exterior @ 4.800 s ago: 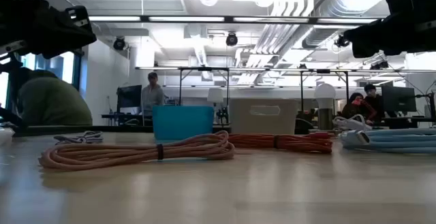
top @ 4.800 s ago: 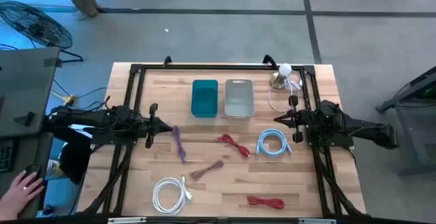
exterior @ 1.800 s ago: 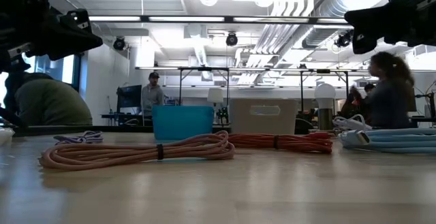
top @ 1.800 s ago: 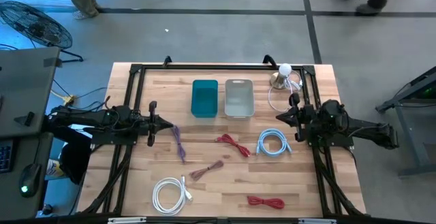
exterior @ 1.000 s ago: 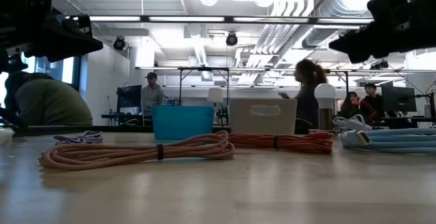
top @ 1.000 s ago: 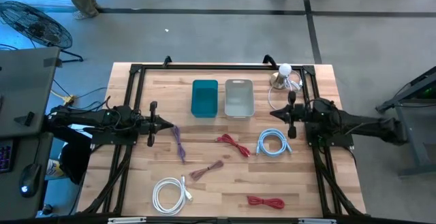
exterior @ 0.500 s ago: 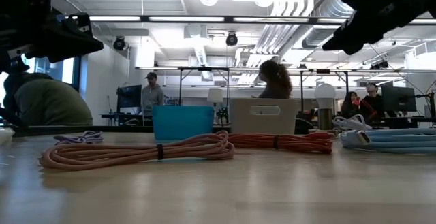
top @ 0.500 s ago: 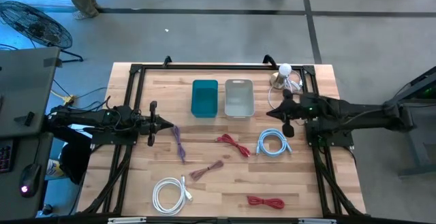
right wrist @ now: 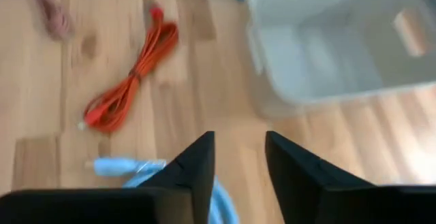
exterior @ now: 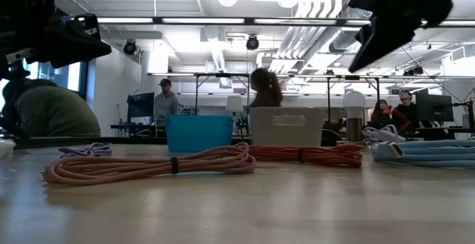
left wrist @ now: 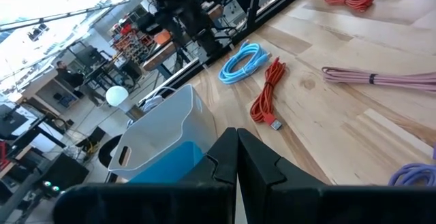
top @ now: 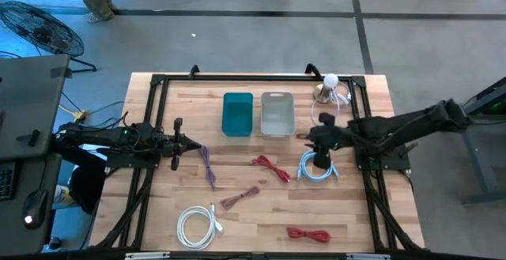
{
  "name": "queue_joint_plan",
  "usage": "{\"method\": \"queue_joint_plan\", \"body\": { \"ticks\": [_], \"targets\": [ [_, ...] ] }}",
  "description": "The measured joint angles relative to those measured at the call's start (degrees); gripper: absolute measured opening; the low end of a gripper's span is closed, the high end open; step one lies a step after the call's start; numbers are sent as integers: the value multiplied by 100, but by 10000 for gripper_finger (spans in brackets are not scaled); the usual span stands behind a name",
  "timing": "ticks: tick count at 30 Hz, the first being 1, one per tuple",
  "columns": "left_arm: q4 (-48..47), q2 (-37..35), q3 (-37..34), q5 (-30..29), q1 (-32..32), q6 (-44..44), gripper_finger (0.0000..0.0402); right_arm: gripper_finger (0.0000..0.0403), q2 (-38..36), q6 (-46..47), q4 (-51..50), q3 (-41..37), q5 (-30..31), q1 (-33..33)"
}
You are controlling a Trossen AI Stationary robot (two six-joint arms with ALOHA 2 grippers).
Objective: Pick & Place USB Port
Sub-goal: Put the blue HDMI cable into the blue bin
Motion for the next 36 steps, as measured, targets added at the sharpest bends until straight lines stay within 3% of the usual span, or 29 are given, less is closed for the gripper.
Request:
{"method": "queue_joint_plan", "body": {
  "ticks": [17, 36],
  "targets": [
    [-2, 7, -4, 4, 0, -2, 1, 219, 1084, 1796, -992, 543, 98, 1195],
    [-2, 9, -7, 7, -1, -5, 1, 230, 1756, 2879, -1207, 625, -720, 1493]
  ]
}}
